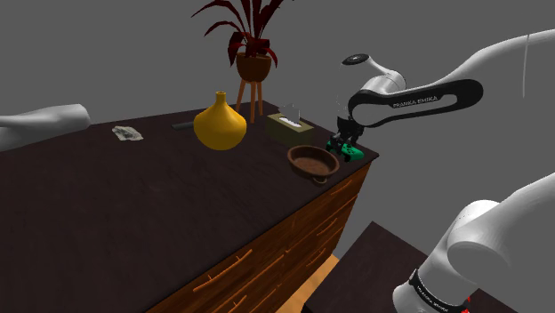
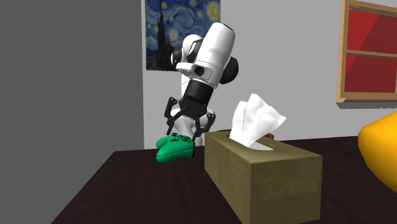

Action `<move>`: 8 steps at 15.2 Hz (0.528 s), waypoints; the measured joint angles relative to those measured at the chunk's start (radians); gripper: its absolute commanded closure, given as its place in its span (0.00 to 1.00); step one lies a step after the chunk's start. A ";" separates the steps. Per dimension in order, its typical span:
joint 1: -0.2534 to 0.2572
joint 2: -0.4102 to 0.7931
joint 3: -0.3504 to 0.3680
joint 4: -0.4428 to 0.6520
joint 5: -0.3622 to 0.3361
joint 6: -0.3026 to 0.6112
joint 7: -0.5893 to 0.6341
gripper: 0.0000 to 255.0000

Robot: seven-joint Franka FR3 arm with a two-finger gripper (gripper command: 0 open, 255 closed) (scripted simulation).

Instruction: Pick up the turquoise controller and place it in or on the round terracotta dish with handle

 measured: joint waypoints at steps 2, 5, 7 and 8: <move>0.000 0.000 0.000 0.000 0.000 0.000 0.000 1.00; 0.001 -0.008 0.000 0.021 0.006 -0.027 -0.013 1.00; 0.002 -0.015 0.002 0.038 0.010 -0.050 -0.021 1.00; 0.003 -0.017 0.003 0.050 0.013 -0.064 -0.026 1.00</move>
